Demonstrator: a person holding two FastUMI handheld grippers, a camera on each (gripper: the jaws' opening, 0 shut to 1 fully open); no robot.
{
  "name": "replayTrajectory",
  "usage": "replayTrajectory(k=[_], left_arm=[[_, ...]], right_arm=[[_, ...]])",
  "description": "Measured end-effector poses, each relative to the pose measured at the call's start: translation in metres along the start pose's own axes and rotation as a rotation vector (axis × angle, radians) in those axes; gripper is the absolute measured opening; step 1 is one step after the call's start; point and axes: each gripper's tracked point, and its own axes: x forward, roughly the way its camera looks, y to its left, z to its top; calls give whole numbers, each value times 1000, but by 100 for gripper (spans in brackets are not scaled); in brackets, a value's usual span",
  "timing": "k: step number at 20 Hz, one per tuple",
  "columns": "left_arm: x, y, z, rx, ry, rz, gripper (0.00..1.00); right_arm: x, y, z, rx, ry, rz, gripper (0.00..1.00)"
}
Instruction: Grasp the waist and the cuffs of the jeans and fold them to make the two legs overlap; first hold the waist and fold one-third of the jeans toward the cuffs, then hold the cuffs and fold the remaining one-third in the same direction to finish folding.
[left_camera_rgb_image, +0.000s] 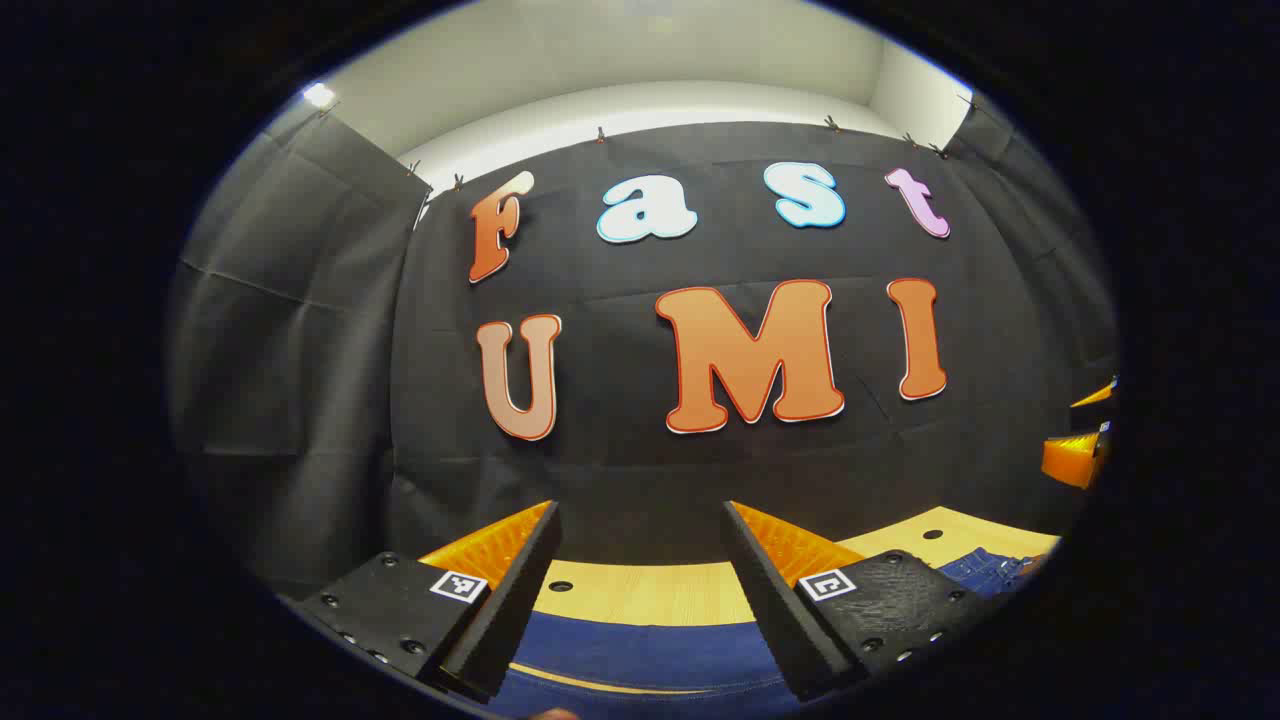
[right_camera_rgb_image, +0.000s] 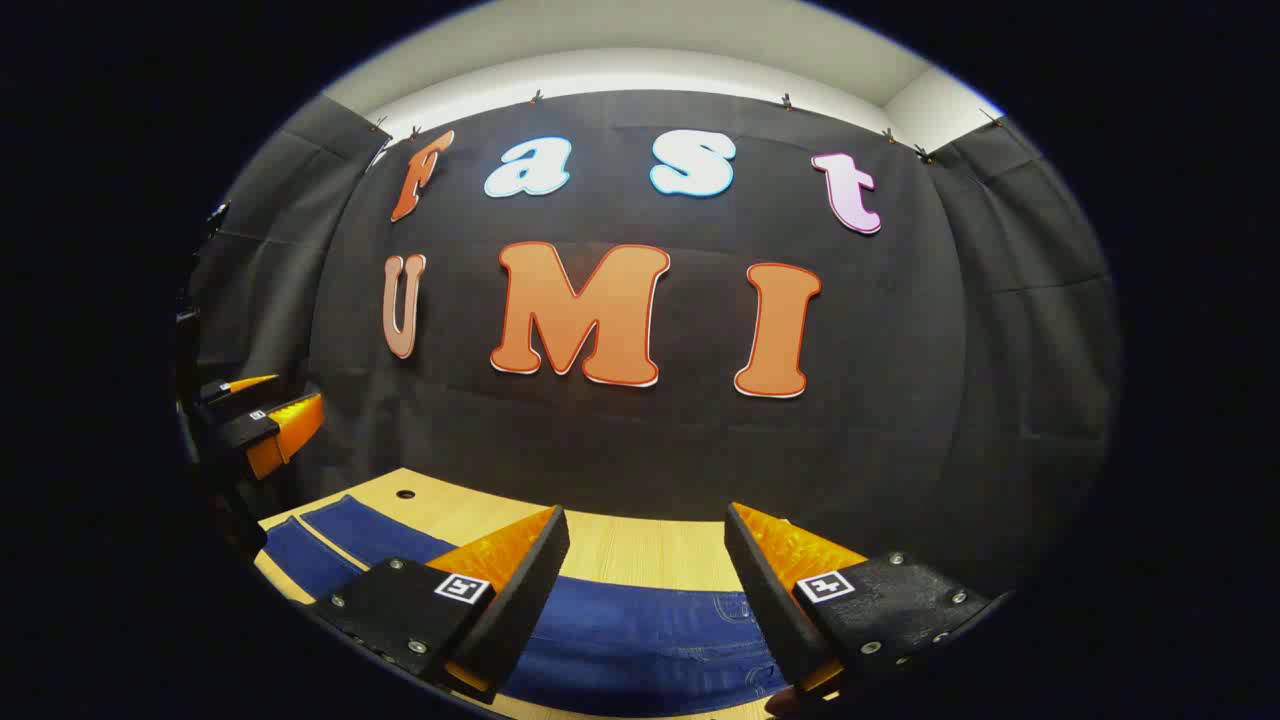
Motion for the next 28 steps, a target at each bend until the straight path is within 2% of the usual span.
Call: replayTrajectory(k=[3,5,6,15,19,21,22,28], left_arm=[[3,-8,-13,16,52,-5,97],[7,-10,-25,61,108,-3,100],[8,-11,-29,76,121,2,98],[15,-25,-29,112,123,38,100],[12,-34,-32,92,130,13,98],[12,-26,-39,86,155,17,100],[12,-17,-46,83,176,23,98],[12,47,-80,82,275,67,98]], right_arm=[[8,-12,-10,-23,16,-11,96],[11,-14,-17,-21,37,0,96],[13,-16,-20,-18,47,3,96],[23,-38,-39,-36,56,21,96],[25,-52,-60,-16,107,13,96],[25,-59,-71,7,146,-4,96],[25,-63,-74,19,156,-10,97],[24,-91,-97,16,243,-102,97]])
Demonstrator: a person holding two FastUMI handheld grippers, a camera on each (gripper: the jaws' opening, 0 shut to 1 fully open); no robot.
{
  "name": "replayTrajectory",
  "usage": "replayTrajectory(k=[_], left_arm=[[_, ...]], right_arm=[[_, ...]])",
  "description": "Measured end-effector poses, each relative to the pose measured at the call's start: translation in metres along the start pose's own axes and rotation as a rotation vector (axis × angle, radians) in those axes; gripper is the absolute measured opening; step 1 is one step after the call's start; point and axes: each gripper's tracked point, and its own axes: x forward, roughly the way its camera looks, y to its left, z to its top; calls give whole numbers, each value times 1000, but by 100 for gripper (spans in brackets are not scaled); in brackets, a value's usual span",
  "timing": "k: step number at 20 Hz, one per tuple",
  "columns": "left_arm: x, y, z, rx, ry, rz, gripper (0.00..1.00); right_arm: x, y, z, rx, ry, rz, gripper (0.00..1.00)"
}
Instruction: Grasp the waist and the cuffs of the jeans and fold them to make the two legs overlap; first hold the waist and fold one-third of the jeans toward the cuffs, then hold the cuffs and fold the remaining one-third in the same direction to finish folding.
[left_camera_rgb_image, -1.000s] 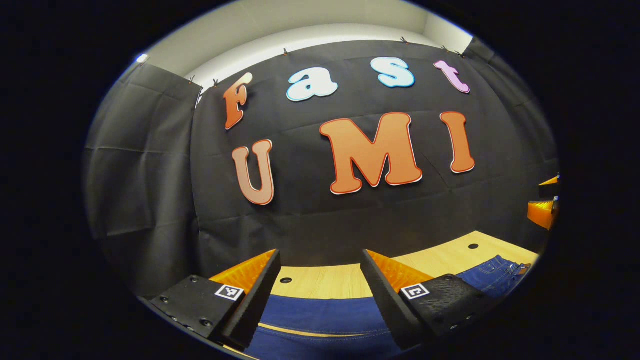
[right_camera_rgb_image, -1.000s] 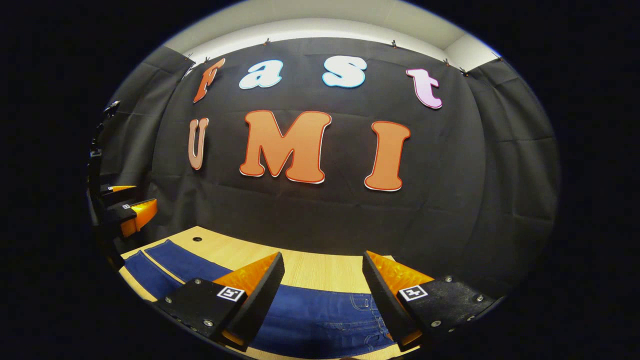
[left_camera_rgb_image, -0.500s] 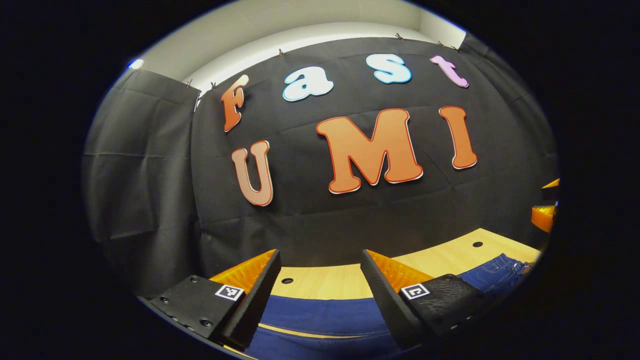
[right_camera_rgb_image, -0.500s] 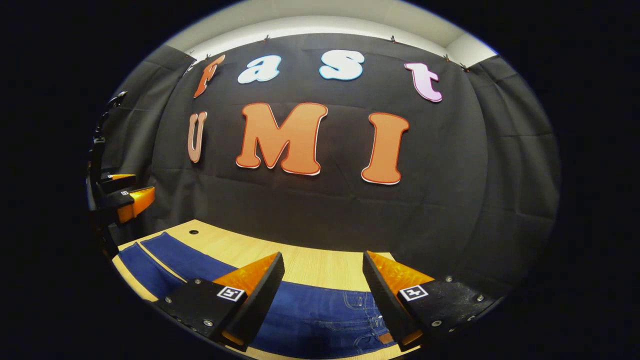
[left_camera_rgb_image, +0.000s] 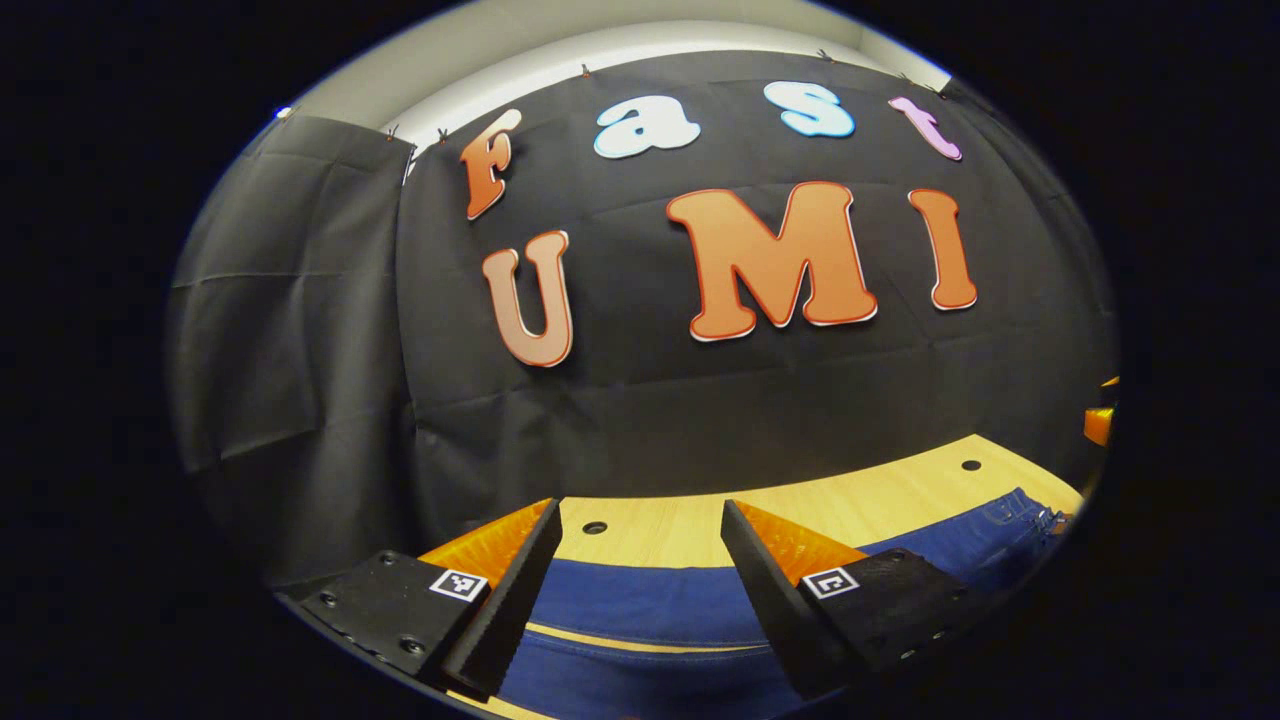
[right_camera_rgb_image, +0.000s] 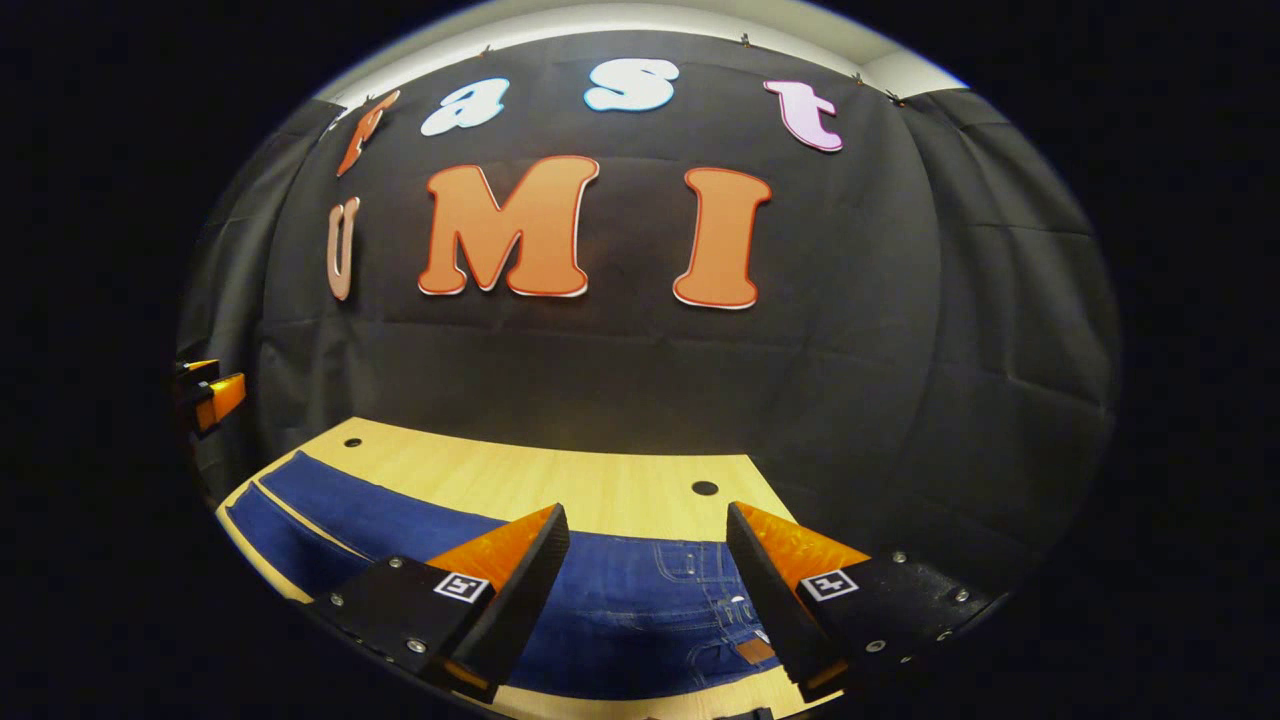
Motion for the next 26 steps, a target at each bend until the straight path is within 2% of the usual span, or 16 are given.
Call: replayTrajectory(k=[4,12,16,17,20,22,26], left_arm=[[2,52,-44,-80,111,78,98],[-5,138,-138,-233,310,247,98],[-4,167,-182,-375,417,292,99],[-7,175,-193,-404,442,305,99],[-9,197,-222,-478,507,337,97],[0,204,-237,-545,544,334,97],[6,216,-270,-689,622,326,98]], right_arm=[[2,-17,-30,25,96,-79,97],[4,-34,-90,94,293,-168,97],[2,-31,-124,247,414,-135,95],[3,-35,-132,284,442,-140,98],[2,-46,-158,358,517,-158,98],[2,-55,-173,417,564,-174,98],[4,-61,-202,618,656,-197,98]])
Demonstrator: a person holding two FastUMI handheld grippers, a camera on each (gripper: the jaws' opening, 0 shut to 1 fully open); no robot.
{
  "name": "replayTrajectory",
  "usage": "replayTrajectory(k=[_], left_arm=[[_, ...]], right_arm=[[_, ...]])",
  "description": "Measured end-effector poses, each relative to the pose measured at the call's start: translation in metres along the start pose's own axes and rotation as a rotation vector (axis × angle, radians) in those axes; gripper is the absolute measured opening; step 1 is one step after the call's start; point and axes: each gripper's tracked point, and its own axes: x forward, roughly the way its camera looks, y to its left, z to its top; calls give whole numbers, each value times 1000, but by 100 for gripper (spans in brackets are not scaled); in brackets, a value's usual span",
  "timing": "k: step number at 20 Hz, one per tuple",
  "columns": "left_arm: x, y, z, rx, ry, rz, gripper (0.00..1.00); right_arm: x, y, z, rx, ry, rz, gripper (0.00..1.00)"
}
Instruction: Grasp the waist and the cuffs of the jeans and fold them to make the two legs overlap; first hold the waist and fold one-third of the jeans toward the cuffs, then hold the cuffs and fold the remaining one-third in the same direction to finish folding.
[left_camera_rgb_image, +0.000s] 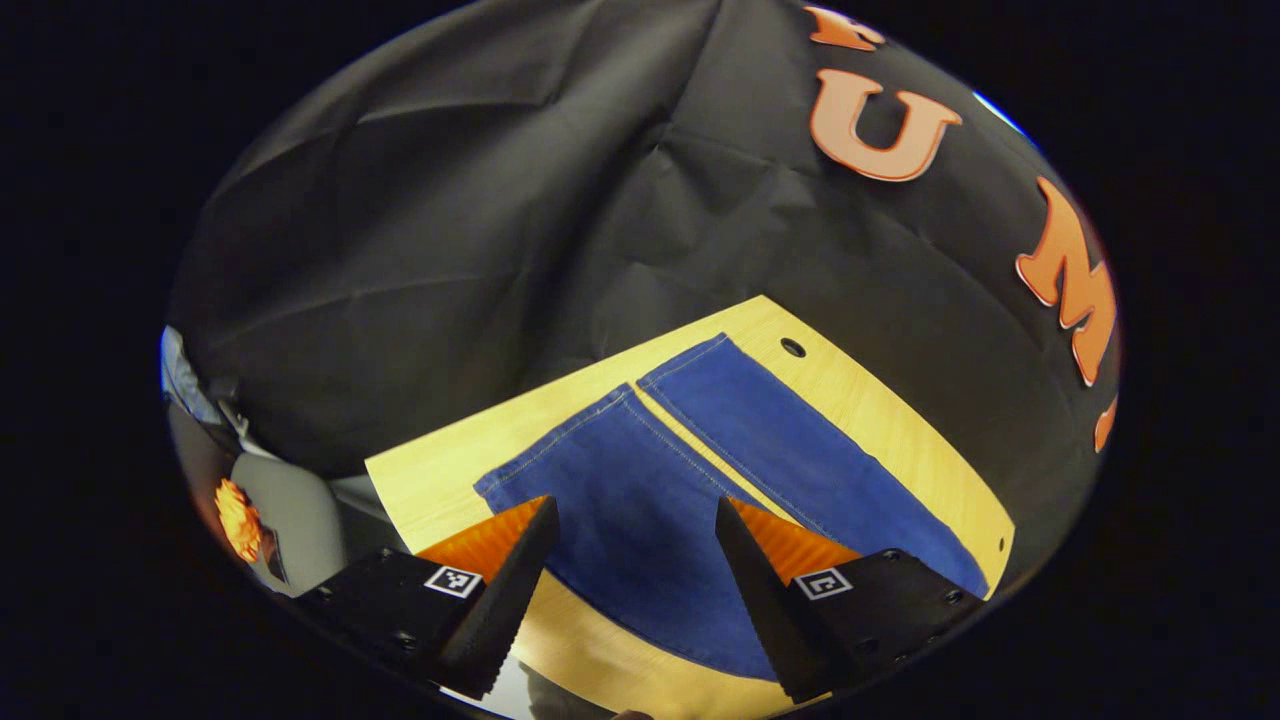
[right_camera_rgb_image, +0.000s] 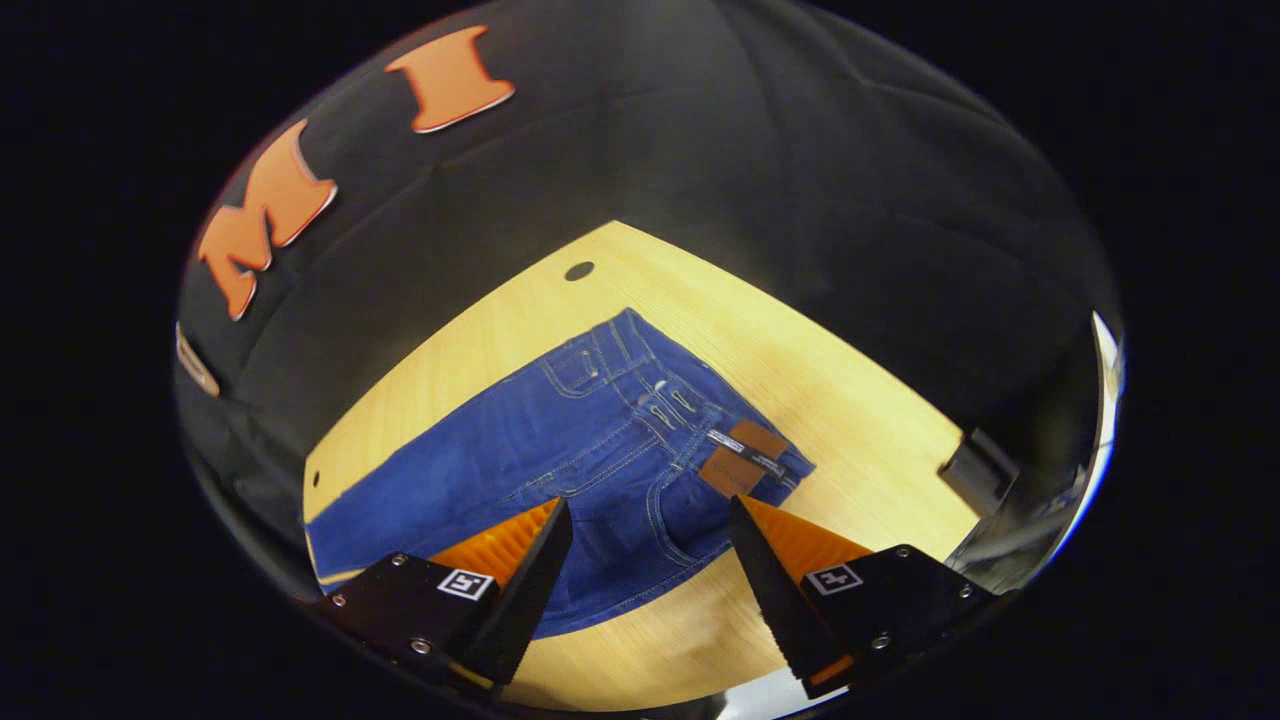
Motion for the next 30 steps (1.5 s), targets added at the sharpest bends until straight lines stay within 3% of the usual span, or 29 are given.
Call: replayTrajectory(k=[7,10,17,26,28,30], left_arm=[[30,48,-38,-365,194,-20,98],[41,68,-51,-447,242,0,98],[54,76,-34,-506,279,-94,95],[88,49,-17,-528,252,-271,81],[105,37,-18,-550,261,-277,70],[115,36,-24,-573,279,-262,39]], right_arm=[[21,-15,-28,235,146,18,98],[28,-17,-35,296,180,21,97],[37,-23,-45,332,225,2,97],[48,-24,-46,371,236,6,97],[49,-25,-45,389,232,13,97],[49,-26,-43,410,228,29,97]])
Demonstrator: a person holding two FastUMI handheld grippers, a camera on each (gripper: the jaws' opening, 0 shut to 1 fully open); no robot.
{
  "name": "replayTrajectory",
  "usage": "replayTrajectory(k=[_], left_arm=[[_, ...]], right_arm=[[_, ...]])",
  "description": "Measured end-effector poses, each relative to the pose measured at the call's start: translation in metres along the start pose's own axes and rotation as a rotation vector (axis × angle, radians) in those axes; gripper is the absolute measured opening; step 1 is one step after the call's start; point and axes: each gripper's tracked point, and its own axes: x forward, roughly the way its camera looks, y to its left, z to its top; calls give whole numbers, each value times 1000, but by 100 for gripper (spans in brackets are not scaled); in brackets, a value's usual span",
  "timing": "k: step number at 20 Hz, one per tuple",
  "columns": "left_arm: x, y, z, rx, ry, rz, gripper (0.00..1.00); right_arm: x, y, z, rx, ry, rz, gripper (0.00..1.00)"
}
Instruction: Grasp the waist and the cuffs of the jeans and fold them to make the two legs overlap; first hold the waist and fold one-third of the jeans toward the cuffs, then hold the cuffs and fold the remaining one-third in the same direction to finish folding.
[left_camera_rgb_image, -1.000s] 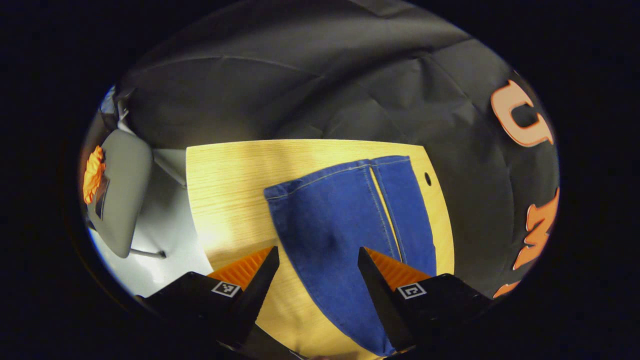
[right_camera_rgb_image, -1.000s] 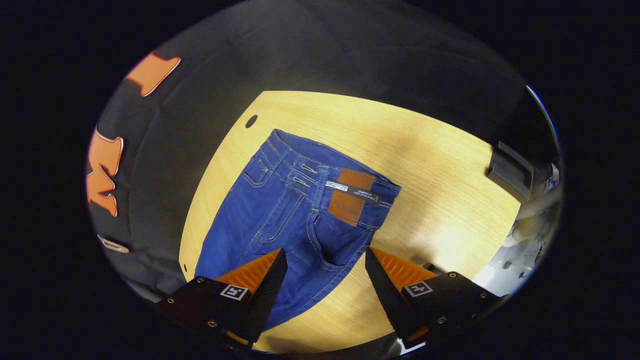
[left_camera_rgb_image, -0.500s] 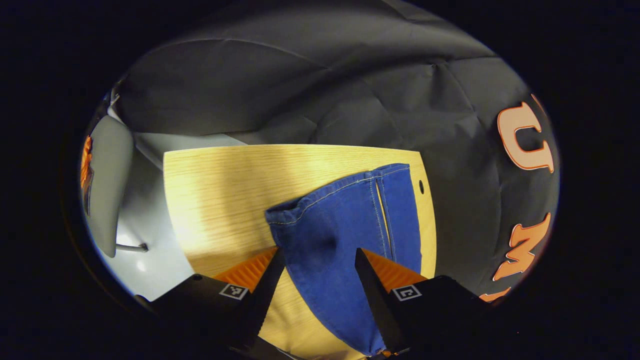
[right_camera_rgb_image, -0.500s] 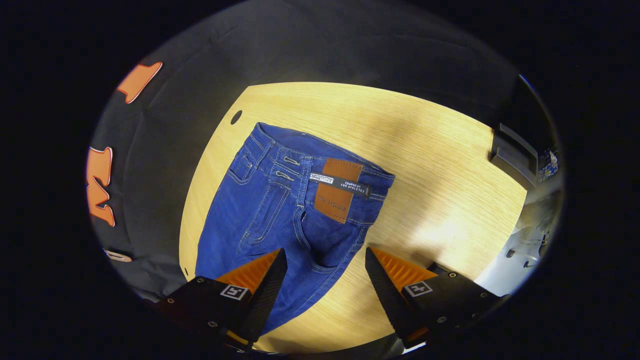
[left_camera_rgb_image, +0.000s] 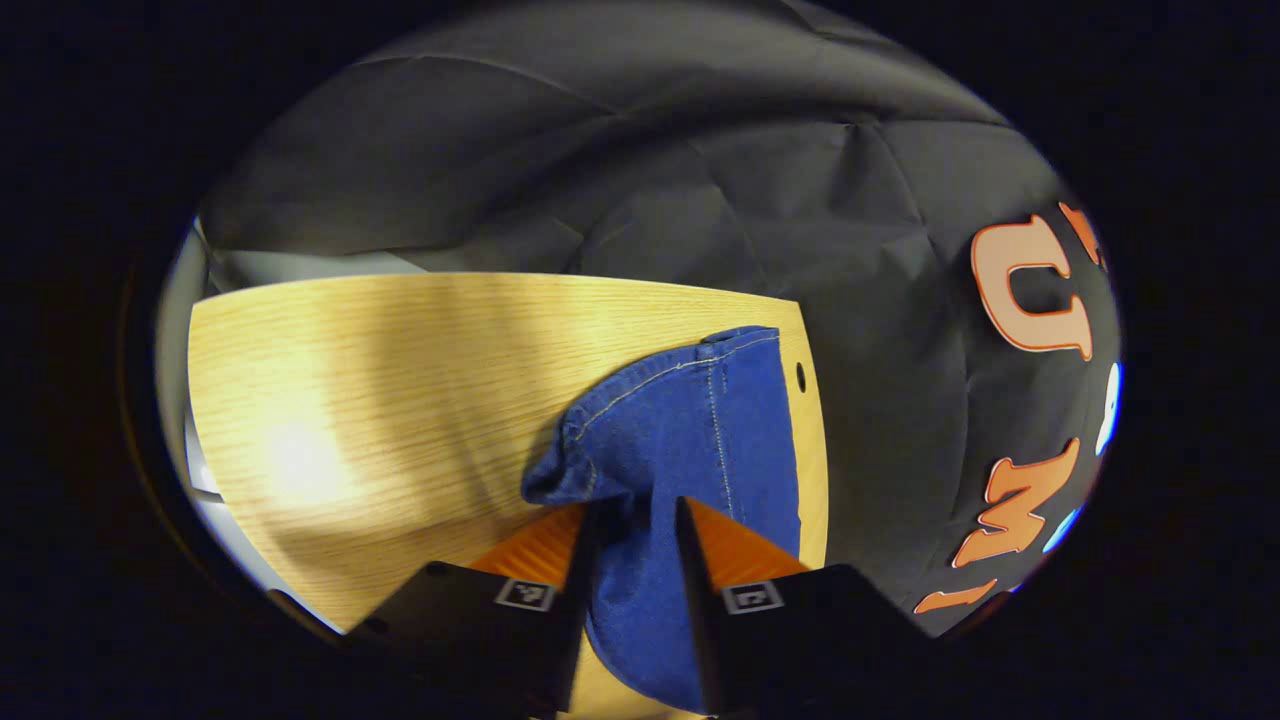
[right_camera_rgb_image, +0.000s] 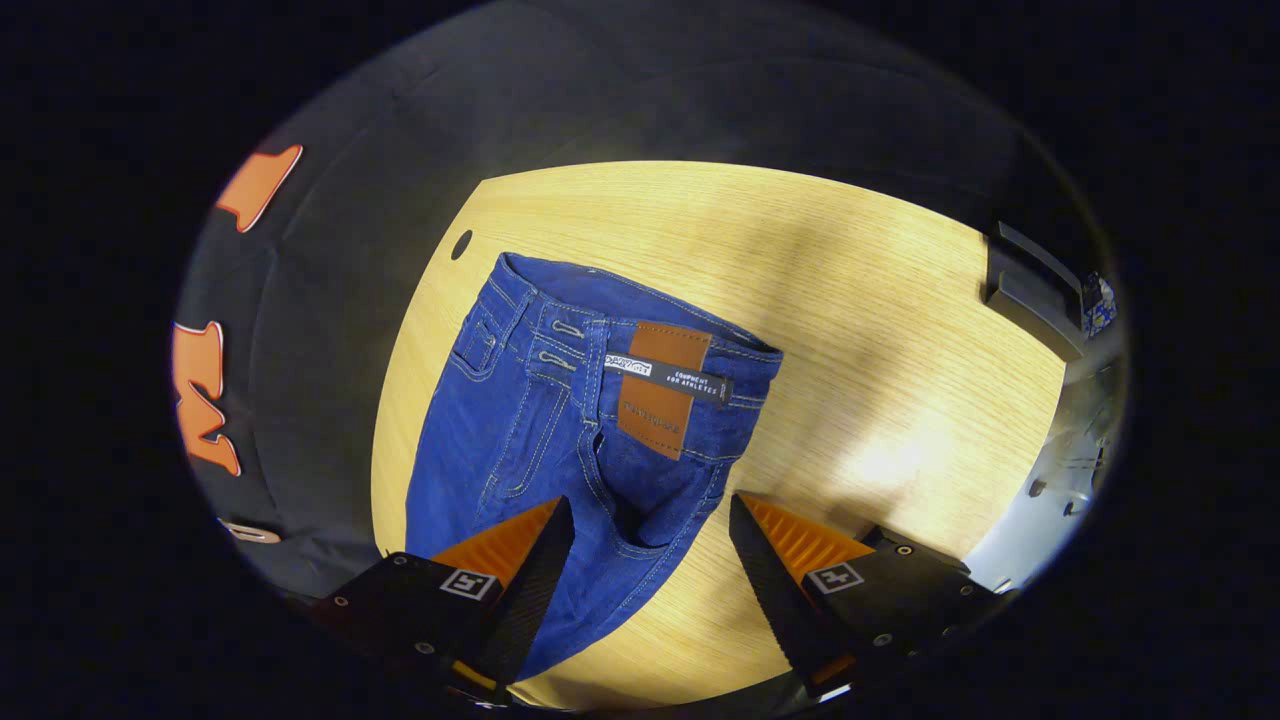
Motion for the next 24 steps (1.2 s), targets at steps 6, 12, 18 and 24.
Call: replayTrajectory(k=[6,12,18,24], left_arm=[[-6,5,1,58,-38,17,3],[-6,-2,0,88,-43,51,3],[-16,-15,2,116,-46,51,3],[-50,-40,8,172,-31,19,3]], right_arm=[[-1,-6,8,113,7,76,82],[22,2,15,275,-30,87,22],[20,2,16,334,-72,110,10],[-15,25,26,299,-102,125,10]])
